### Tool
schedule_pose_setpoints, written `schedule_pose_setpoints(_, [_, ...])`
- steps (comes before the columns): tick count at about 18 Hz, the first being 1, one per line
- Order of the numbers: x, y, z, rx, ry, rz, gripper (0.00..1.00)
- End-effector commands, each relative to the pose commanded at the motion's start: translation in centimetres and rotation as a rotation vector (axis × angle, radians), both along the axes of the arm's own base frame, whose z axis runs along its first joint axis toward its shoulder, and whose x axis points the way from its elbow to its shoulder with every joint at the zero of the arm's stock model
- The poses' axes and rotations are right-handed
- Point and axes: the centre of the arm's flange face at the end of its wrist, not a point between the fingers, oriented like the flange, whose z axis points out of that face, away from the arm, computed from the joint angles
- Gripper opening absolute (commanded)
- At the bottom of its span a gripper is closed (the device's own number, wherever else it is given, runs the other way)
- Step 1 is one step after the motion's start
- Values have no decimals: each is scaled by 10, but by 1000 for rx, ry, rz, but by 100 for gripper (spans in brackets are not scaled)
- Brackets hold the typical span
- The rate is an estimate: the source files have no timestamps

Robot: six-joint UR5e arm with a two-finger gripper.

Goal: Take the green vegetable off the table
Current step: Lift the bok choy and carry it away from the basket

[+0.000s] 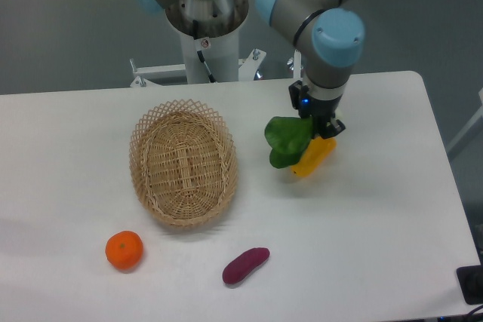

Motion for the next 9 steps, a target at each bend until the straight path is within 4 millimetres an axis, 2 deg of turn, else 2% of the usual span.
schedule_pose_setpoints(6, [-51,26,6,22,35,84,42])
schedule_pose_setpoints(9, [-75,40,5,31,51,135,37])
